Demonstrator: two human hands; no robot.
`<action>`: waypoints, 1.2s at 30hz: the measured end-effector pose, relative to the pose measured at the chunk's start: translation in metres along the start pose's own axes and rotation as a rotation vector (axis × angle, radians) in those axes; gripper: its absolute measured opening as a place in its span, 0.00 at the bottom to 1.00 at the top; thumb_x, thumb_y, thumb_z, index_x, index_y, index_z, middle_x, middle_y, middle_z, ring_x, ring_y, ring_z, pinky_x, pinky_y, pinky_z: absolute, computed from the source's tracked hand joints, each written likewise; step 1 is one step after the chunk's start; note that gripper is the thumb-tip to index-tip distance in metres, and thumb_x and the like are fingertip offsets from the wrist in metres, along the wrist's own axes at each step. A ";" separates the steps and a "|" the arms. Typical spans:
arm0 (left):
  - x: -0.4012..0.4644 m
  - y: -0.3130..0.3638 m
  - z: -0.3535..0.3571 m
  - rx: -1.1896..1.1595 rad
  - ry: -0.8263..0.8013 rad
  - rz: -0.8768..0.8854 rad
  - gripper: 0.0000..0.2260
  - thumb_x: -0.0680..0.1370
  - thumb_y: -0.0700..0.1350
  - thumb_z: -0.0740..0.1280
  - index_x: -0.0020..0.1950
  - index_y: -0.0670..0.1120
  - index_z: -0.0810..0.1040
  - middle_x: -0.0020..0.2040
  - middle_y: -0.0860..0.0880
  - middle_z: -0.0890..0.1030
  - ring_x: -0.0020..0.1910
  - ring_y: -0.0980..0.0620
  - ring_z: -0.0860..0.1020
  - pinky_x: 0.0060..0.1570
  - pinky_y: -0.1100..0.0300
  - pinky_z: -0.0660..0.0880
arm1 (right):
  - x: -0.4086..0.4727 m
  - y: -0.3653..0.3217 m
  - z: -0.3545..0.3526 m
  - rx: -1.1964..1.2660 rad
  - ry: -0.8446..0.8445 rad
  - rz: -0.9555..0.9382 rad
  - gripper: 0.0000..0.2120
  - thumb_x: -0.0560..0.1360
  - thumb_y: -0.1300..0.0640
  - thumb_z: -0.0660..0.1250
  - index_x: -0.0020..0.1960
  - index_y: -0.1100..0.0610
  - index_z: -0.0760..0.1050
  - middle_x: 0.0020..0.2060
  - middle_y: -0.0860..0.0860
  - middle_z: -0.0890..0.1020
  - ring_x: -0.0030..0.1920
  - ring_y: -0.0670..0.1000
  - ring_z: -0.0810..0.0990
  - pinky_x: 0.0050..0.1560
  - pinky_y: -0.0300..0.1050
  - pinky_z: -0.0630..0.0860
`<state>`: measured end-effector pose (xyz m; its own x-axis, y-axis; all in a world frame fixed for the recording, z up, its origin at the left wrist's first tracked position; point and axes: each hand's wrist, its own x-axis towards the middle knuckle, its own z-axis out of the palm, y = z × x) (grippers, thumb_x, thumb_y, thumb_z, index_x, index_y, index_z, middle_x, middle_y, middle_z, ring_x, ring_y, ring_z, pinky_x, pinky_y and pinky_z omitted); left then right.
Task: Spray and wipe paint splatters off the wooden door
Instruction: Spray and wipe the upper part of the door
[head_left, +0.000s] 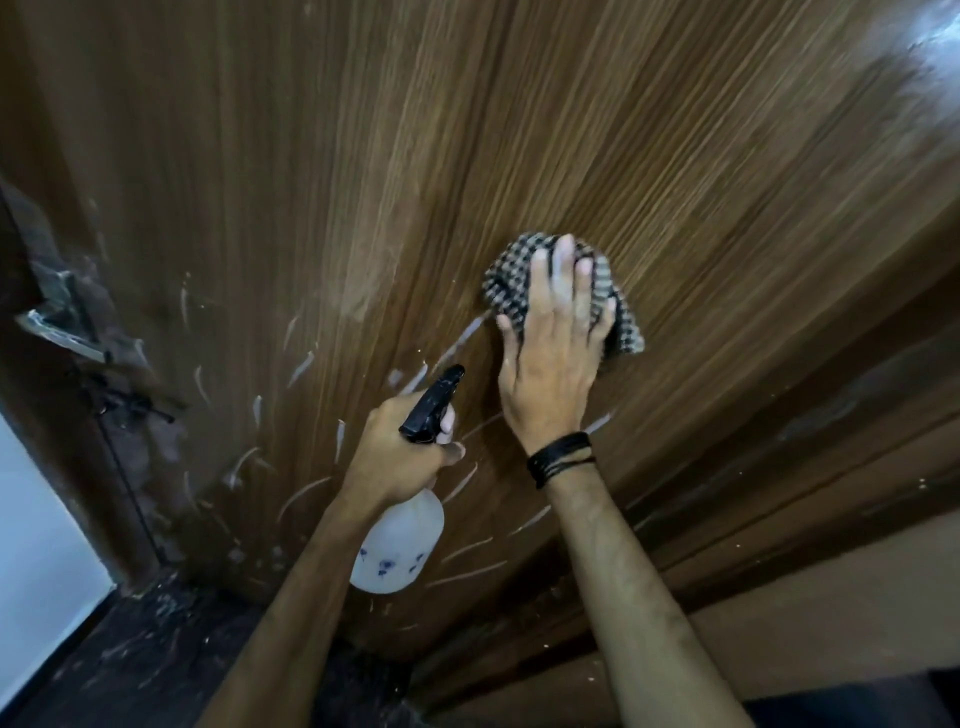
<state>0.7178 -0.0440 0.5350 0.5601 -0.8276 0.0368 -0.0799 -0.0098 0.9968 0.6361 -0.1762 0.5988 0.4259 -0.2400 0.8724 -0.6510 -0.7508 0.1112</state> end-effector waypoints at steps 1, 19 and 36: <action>0.000 0.000 -0.002 -0.006 -0.020 0.002 0.11 0.70 0.31 0.74 0.38 0.44 0.76 0.32 0.51 0.78 0.29 0.55 0.76 0.37 0.53 0.75 | -0.016 -0.001 0.008 -0.019 -0.038 -0.053 0.30 0.82 0.53 0.62 0.79 0.56 0.53 0.79 0.51 0.54 0.80 0.48 0.43 0.78 0.55 0.44; 0.003 0.005 -0.057 -0.074 -0.041 0.072 0.07 0.73 0.28 0.71 0.47 0.35 0.76 0.36 0.44 0.78 0.27 0.53 0.75 0.28 0.60 0.73 | -0.033 -0.033 0.043 -0.013 -0.076 -0.234 0.34 0.79 0.60 0.66 0.80 0.54 0.53 0.79 0.49 0.55 0.80 0.48 0.45 0.78 0.55 0.45; -0.005 -0.007 0.028 0.046 -0.344 0.067 0.08 0.72 0.32 0.73 0.45 0.40 0.77 0.37 0.45 0.79 0.31 0.58 0.77 0.35 0.64 0.71 | -0.079 0.069 -0.010 0.006 -0.021 0.227 0.30 0.79 0.58 0.64 0.77 0.59 0.55 0.77 0.59 0.58 0.77 0.59 0.54 0.77 0.52 0.41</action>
<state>0.6920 -0.0553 0.5259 0.2420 -0.9679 0.0679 -0.1487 0.0321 0.9884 0.5513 -0.2026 0.5428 0.2821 -0.4158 0.8646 -0.7280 -0.6797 -0.0893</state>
